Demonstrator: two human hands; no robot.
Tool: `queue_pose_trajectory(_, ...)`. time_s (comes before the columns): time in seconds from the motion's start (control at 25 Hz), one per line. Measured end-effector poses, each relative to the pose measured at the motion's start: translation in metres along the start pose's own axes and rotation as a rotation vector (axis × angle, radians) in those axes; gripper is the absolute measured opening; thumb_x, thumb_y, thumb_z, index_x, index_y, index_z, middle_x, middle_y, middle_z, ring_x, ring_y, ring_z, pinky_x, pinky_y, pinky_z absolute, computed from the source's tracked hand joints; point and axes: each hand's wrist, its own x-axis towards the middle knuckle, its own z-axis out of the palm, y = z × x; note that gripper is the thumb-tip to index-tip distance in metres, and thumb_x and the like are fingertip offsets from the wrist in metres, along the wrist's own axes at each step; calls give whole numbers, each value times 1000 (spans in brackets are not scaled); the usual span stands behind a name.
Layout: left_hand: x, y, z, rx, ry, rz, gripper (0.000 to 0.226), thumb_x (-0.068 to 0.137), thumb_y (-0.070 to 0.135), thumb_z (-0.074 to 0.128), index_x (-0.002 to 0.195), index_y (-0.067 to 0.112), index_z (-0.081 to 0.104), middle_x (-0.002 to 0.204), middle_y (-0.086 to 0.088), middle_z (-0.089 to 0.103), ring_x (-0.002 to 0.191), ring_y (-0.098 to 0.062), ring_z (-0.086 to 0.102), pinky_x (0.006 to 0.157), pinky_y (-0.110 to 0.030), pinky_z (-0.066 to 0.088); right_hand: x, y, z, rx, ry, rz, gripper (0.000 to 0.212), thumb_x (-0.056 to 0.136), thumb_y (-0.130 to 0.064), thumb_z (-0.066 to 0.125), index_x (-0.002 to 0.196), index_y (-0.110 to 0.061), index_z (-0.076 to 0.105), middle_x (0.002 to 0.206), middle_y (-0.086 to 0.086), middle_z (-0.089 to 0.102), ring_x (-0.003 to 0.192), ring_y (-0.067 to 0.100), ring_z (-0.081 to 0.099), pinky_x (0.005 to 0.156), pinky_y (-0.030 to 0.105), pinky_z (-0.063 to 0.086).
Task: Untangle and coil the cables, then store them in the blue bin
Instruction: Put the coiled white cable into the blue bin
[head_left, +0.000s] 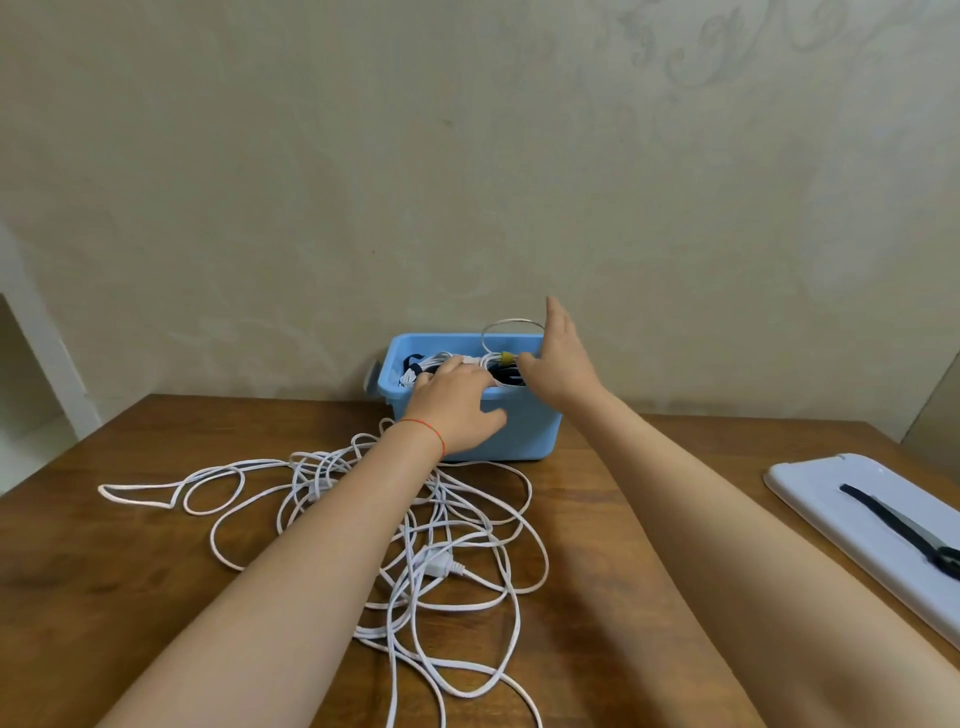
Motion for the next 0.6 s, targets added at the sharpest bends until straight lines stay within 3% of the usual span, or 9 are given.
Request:
queue_pose_trajectory(0.04, 1, -2, 1, -16, 11, 1, 37, 91, 43, 57, 123, 26, 61, 126, 3, 54, 129, -19, 39, 106, -45, 35, 7, 0, -2, 10, -7, 0, 75, 93, -15, 50, 157, -11, 12, 163, 8, 18, 148, 24, 24, 115, 37, 28)
queue_pose_trajectory(0.12, 3, -3, 2, -74, 61, -5, 41, 91, 43, 58, 127, 22, 55, 129, 1, 53, 129, -21, 43, 106, -45, 36, 17, -3, -3, -37, -88, -28, 56, 93, -16, 46, 148, -15, 39, 150, 10, 44, 135, 27, 43, 102, 34, 38)
queue_pose_trajectory(0.2, 10, -2, 1, -152, 72, -37, 61, 91, 43, 61, 142, 17, 41, 146, -4, 43, 134, -26, 42, 109, -46, 35, 18, -3, 3, -135, -183, -88, 30, 94, -18, 42, 109, -11, 66, 113, 12, 64, 105, 31, 57, 77, 32, 42)
queue_pose_trajectory(0.24, 13, -2, 0, -156, 41, -46, 73, 90, 44, 63, 149, 16, 32, 154, -6, 35, 139, -28, 38, 112, -46, 33, 14, -1, 8, -209, -186, -144, 26, 94, -19, 41, 87, -10, 64, 98, 10, 61, 93, 30, 57, 70, 32, 38)
queue_pose_trajectory(0.32, 23, 0, -1, -14, -69, -19, 79, 86, 55, 63, 151, 22, 32, 158, -5, 31, 143, -29, 30, 114, -49, 29, 1, 7, 14, -351, -86, -262, 31, 96, -22, 42, 71, -10, 56, 88, 7, 52, 79, 25, 51, 63, 31, 35)
queue_pose_trajectory(0.44, 37, 7, 2, 210, -207, 4, 50, 84, 65, 56, 115, 26, 60, 122, -2, 57, 132, -26, 36, 108, -49, 33, -17, 14, 11, -538, 34, -355, 40, 101, -27, 38, 74, -7, 61, 79, 5, 51, 68, 22, 43, 60, 33, 32)
queue_pose_trajectory(0.52, 43, 13, 3, 283, -254, -22, 44, 89, 62, 51, 101, 21, 62, 97, -2, 53, 124, -24, 39, 104, -45, 34, -23, 14, 9, -585, -10, -401, 44, 104, -25, 34, 63, -12, 44, 63, 1, 46, 63, 25, 42, 66, 37, 36)
queue_pose_trajectory(0.6, 48, 18, 5, 306, -260, -23, 47, 90, 63, 49, 104, 20, 63, 88, 0, 46, 119, -24, 42, 102, -44, 35, -22, 14, 4, -568, -78, -425, 45, 105, -21, 31, 61, -18, 29, 55, -1, 38, 62, 28, 43, 70, 38, 35)
